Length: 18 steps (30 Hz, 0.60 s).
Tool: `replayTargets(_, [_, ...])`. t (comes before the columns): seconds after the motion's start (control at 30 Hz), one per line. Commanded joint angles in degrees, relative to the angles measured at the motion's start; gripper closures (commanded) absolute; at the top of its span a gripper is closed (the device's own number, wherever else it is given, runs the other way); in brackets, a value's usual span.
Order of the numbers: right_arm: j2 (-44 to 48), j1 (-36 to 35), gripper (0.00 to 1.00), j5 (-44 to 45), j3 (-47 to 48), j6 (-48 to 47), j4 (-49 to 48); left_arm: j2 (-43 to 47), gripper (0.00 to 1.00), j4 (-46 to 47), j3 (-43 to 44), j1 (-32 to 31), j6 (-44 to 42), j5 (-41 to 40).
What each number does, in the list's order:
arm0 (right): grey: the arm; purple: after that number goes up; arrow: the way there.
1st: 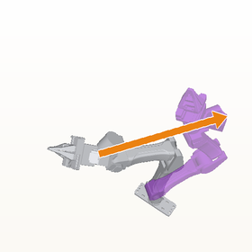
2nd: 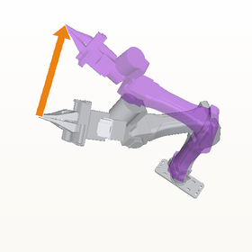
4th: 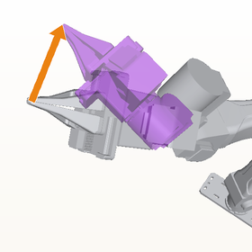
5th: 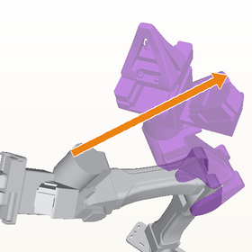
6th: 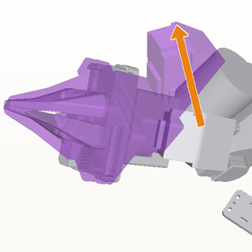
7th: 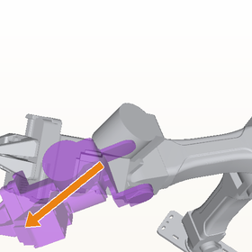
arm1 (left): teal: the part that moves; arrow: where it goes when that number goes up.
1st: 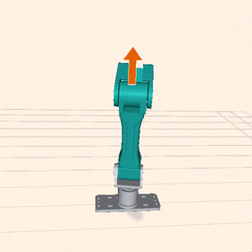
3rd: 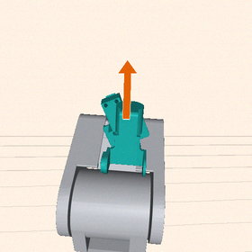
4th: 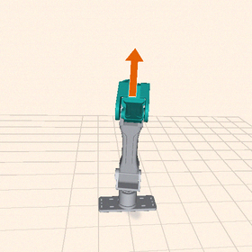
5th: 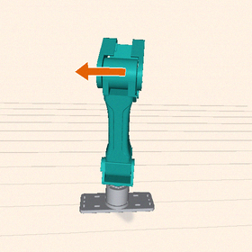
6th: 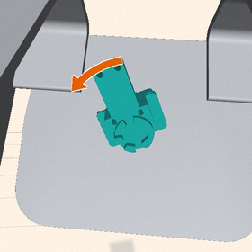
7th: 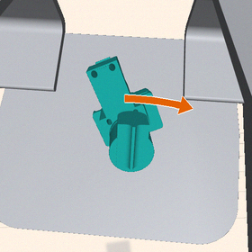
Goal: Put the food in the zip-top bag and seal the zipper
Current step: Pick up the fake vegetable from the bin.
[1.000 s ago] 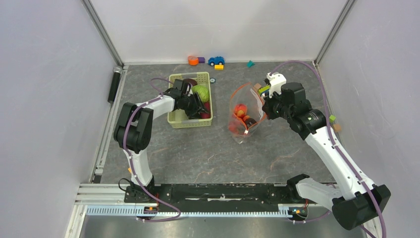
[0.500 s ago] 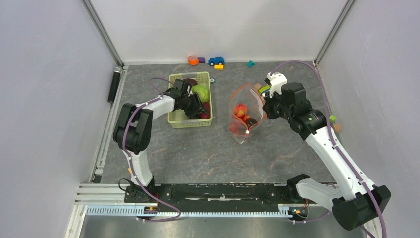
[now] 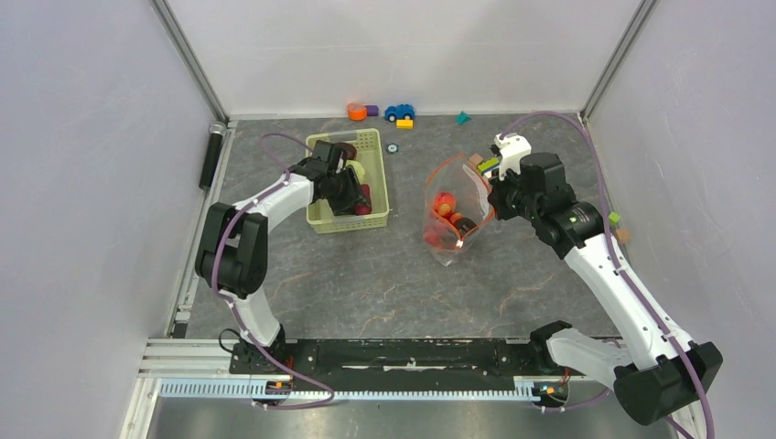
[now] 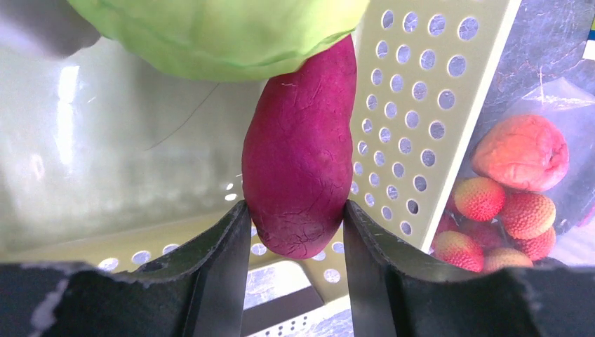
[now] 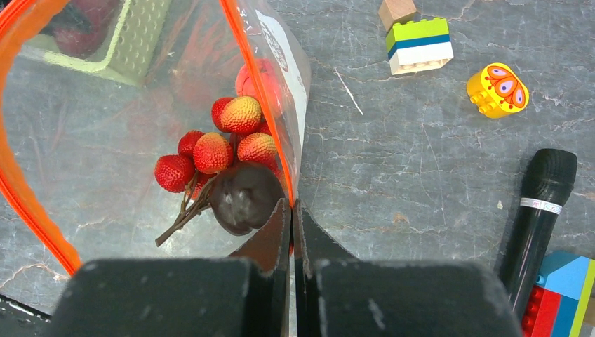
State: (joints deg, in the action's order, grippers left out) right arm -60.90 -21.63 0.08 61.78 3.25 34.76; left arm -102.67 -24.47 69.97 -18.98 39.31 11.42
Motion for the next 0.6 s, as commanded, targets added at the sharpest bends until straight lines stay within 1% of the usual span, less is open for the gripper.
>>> replayTargets(0.0, [1.36,0.19,1.0,1.15,0.38,-0.68,-1.28,5.11,0.8,-1.45,1.85,0.41,-3.25,-2.66])
replayTargets(0.37, [1.05,0.18,1.0,1.01,0.49,-0.64,-1.28,11.54,0.8,-1.85,3.27,0.35,-6.08,-1.95])
replayTargets(0.57, [0.95,0.18,1.0,0.72,0.69,-0.69,-1.32,14.91,0.8,1.45,4.86,0.14,-7.01,2.98])
